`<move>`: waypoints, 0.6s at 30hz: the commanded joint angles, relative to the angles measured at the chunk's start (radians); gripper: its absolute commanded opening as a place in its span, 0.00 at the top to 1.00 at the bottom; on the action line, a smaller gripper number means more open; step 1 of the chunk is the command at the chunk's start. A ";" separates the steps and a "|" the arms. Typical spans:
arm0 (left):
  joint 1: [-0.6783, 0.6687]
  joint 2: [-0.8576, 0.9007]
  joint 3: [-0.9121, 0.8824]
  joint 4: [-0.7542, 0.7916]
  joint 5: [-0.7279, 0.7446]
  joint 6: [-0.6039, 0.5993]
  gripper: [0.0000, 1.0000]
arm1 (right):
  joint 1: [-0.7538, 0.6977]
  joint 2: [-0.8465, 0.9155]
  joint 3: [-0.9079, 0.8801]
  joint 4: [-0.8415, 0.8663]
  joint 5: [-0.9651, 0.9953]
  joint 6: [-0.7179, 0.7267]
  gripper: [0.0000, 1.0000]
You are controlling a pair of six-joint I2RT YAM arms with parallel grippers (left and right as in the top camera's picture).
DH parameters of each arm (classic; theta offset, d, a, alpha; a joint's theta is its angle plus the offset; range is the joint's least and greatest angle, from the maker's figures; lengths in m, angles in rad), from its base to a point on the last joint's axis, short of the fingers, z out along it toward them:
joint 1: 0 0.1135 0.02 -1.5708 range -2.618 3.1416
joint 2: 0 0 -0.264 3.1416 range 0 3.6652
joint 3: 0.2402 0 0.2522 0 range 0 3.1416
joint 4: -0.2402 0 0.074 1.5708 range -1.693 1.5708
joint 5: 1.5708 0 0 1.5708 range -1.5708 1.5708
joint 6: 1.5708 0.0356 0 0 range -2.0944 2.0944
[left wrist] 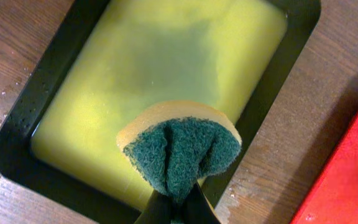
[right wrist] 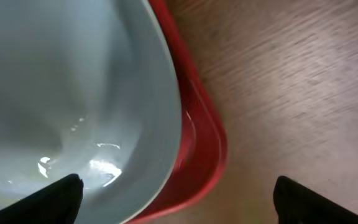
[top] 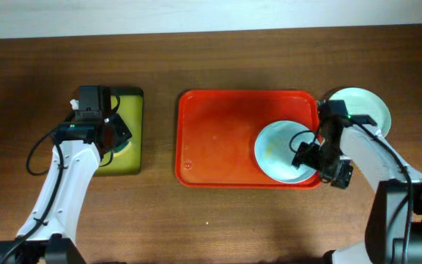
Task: Clean dirty plates on tray and stack at the side
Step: 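Reach the right gripper to the pale blue plate, grip its rim, pull it inward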
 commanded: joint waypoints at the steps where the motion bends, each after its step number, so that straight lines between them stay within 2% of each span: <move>1: 0.002 -0.011 0.001 0.003 0.000 0.014 1.00 | -0.010 -0.034 -0.017 0.047 -0.091 -0.051 0.11; 2: 0.002 -0.011 0.001 0.002 0.000 0.014 1.00 | -0.010 -0.034 -0.017 0.054 -0.091 -0.048 0.30; 3: 0.002 -0.011 0.001 0.003 0.000 0.014 1.00 | -0.010 -0.033 -0.017 0.060 -0.090 -0.039 0.39; 4: 0.002 -0.011 0.001 0.003 0.000 0.014 1.00 | -0.010 -0.033 -0.017 0.061 -0.083 -0.013 0.41; 5: 0.002 -0.011 0.001 0.003 0.000 0.014 1.00 | -0.010 -0.031 -0.018 0.061 -0.079 0.021 0.47; 8: 0.002 -0.011 0.001 0.003 0.000 0.013 1.00 | -0.009 -0.001 -0.018 0.077 -0.056 0.069 0.50; 9: 0.002 -0.011 0.001 0.003 0.000 0.013 1.00 | -0.009 0.011 -0.018 0.095 -0.056 0.068 0.55; 10: 0.002 -0.011 0.001 0.003 0.000 0.013 1.00 | -0.009 0.022 -0.023 0.108 -0.053 0.069 0.56; 17: 0.002 -0.011 0.001 0.004 0.004 0.013 1.00 | -0.009 0.031 -0.047 0.144 -0.057 0.068 0.57; 18: 0.002 -0.011 0.001 0.006 0.005 0.013 1.00 | -0.009 0.031 -0.047 0.150 -0.058 0.068 0.61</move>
